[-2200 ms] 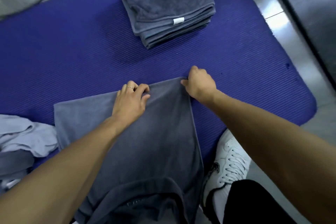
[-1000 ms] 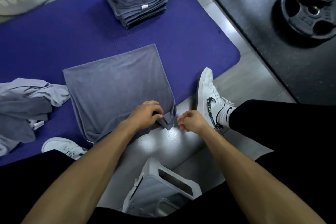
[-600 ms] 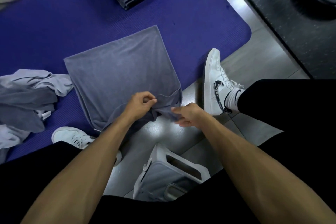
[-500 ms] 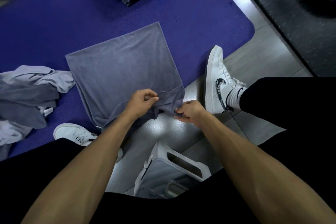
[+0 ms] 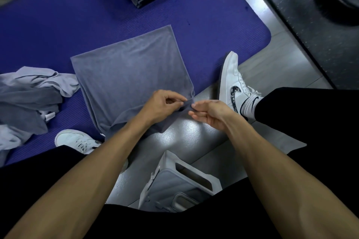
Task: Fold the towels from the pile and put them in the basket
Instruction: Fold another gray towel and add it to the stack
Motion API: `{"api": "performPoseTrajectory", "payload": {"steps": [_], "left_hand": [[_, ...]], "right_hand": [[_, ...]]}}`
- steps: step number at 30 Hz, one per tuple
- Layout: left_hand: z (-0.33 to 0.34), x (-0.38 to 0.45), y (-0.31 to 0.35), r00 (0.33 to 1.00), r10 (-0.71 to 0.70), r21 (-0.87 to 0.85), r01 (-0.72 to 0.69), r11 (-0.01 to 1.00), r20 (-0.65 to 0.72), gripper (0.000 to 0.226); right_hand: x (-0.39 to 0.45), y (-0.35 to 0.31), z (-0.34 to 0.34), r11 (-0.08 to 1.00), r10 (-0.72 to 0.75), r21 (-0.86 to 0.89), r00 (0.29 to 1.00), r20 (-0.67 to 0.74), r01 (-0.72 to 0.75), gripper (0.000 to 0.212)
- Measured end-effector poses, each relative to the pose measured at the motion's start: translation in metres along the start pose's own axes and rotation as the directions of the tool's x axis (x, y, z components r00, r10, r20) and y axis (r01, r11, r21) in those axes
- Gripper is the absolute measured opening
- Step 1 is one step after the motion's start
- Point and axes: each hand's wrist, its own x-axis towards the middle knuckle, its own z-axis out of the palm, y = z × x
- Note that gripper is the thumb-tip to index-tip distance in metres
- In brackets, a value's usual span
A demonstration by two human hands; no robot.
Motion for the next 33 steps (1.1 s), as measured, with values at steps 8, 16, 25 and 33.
{"api": "performPoseTrajectory", "payload": {"steps": [8,16,25,33], "left_hand": [[0.006,-0.005,0.008,0.997,0.05,0.118,-0.056,0.991,0.055,0.016],[0.002,-0.006,0.006,0.997,-0.003,0.067,-0.002,0.998,0.076,0.019],[-0.014,-0.04,-0.032,0.945,-0.257,-0.103,0.24,0.965,-0.201,0.016],[-0.054,-0.125,-0.09,0.63,-0.523,-0.217,0.5,0.839,-0.574,0.016]], "right_hand": [[-0.005,-0.008,-0.001,1.0,-0.013,-0.024,1.0,-0.023,0.012,0.013],[-0.008,-0.012,0.005,0.989,-0.057,-0.136,0.998,0.006,0.057,0.007],[0.01,-0.011,0.053,0.545,-0.424,-0.769,0.901,0.091,0.334,0.02],[0.03,0.028,0.138,0.189,-0.295,-0.914,0.909,0.296,0.359,0.031]]}}
